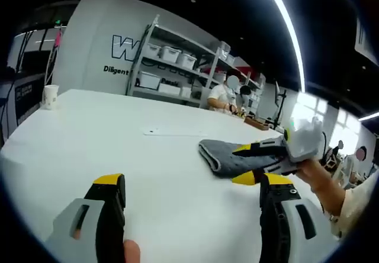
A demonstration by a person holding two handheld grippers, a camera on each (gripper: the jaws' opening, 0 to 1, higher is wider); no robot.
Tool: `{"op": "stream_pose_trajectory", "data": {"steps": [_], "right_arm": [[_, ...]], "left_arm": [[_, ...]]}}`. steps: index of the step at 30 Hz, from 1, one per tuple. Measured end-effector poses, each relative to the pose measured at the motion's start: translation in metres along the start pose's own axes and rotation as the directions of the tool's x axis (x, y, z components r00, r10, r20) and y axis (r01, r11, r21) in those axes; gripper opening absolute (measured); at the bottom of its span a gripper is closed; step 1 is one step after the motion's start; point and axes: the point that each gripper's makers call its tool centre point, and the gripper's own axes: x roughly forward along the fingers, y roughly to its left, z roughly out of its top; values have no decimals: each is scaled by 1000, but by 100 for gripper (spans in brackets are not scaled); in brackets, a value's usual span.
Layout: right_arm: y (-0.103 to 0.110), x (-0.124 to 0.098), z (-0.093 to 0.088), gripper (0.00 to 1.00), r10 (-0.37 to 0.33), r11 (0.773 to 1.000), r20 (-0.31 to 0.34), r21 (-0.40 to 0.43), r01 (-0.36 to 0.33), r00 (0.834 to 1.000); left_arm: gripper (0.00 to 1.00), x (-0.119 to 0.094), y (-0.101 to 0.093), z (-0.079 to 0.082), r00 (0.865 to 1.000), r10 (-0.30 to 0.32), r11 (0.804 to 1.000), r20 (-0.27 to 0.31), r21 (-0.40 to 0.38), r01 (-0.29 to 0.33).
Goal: Open the folded towel by lifting each exposed corner and separating the folded layers until the towel lies flat within the target outline without major curled edges
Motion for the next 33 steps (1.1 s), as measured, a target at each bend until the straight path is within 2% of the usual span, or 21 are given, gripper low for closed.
{"op": "stream_pose_trajectory", "data": {"steps": [4,9,12,13,15,17,24,33], "right_arm": [[0,11,2,37,2,1000,0,0,-2,1000],[-1,18,0,23,-10,1000,-8,-8,10,1000],[-3,20,-6,22,-20,1000,-30,-15,19,999],[-4,20,-7,19,-20,1000,-33,-15,20,999],[-5,19,-8,7,-25,999,-34,-20,25,999],[-9,17,-8,2,-39,999,-23,-34,38,999],[-15,13,-7,0,-22,1000,11,-6,22,1000],[-26,0,5,0,-49,999,46,-11,50,998]], "left_arm": [[92,-1,-2,-1,1000,-1,1000,0,-1,1],[92,0,-4,-2,1000,-2,1000,1,-4,2],[91,1,-2,-1,1000,-2,1000,-1,-6,2],[91,0,-3,-1,1000,-3,1000,0,-6,3],[91,0,-3,-2,1000,-3,1000,0,-6,3],[91,1,-4,-2,1000,-3,1000,-1,-6,3],[91,3,-8,-5,1000,-5,1000,-7,-11,5],[91,3,-9,-7,1000,-3,1000,-12,-12,3]]}}
